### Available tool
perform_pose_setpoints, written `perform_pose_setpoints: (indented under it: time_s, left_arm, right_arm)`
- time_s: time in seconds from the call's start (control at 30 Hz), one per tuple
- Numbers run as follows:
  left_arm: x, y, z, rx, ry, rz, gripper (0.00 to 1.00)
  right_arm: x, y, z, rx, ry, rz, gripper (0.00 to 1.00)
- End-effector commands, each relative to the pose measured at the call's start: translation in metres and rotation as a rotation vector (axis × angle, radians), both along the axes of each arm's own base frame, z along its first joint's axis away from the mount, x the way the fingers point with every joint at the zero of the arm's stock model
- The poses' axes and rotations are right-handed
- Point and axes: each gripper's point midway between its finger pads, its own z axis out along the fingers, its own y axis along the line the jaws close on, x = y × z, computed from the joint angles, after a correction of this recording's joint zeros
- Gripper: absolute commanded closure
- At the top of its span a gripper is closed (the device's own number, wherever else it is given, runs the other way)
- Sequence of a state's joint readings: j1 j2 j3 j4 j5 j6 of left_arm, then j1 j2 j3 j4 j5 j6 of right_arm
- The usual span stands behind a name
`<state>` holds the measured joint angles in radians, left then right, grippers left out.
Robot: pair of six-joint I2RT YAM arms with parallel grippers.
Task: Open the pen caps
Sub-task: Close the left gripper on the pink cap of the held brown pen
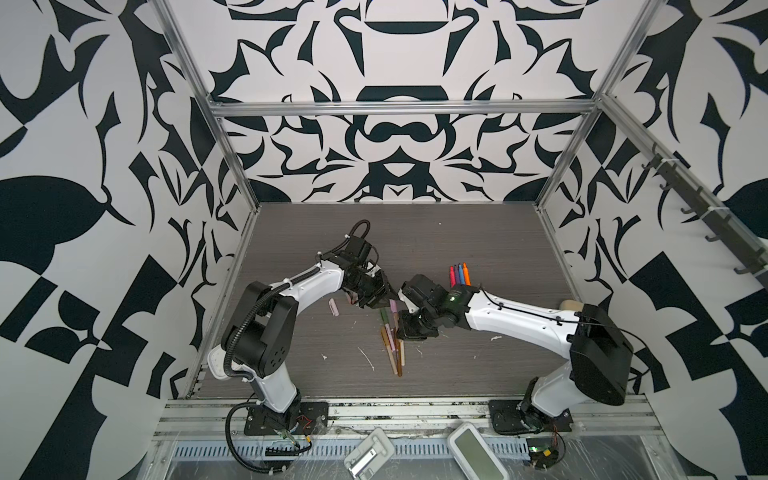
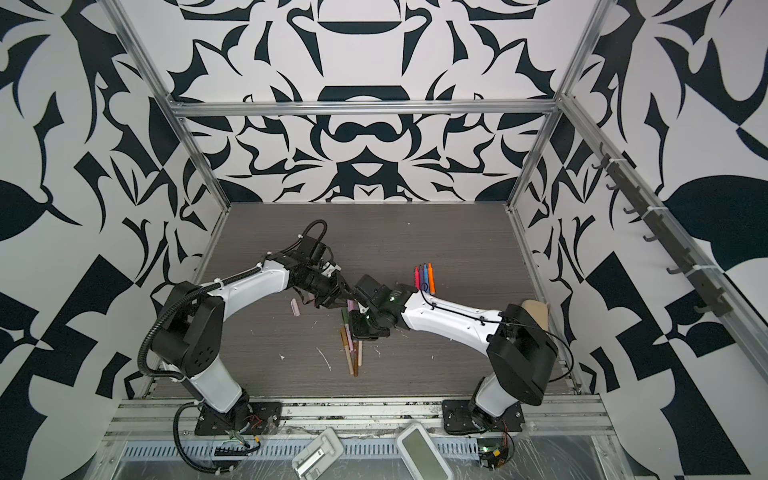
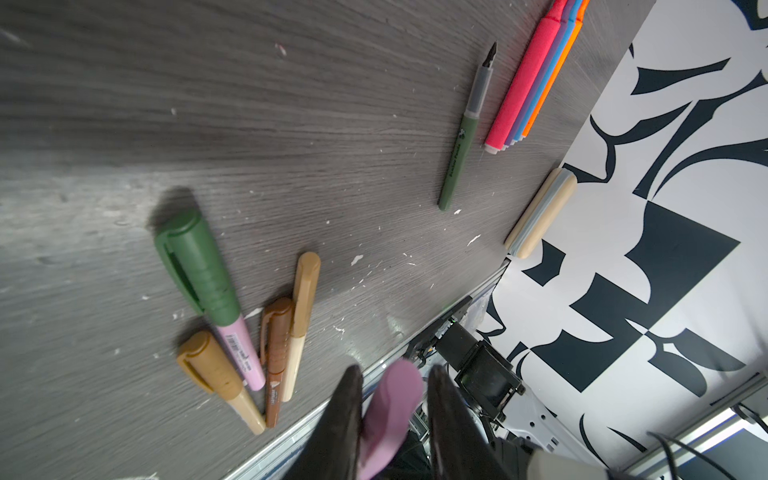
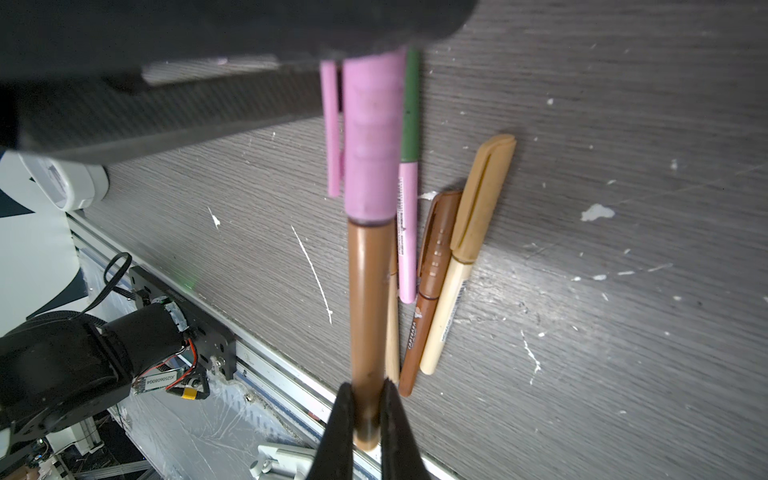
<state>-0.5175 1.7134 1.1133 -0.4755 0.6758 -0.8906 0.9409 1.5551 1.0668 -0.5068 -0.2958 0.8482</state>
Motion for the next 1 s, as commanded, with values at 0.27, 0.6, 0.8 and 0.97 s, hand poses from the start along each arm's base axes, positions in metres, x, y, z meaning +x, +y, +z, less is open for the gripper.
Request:
perform_pose_setpoints:
  time_s: [0.27,0.6,0.8,0.97]
  left_arm:
    - [-0.002,-0.011,0.011,-0.061,0.001,-0.042,0.78]
    - [-0.003,-0.011,0.013,-0.068,-0.004,-0.046,1.0]
    - [-0.004,-0.011,0.013,-0.064,-0.003,-0.045,1.0]
    - [-0.005,-0.012,0.013,-0.06,-0.006,-0.045,1.0]
  right_arm:
    - [0.016,0.0,0.02,0.026,-0.045,0.001,1.0]
    - [0.021,-0.007,0.022,0.014,-0.062,-0.01,0.75]
    - [0.03,-0.006,0.026,0.01,-0.083,-0.02,0.7]
    - [0.035,-0.002,0.026,0.004,-0.087,-0.02,0.72]
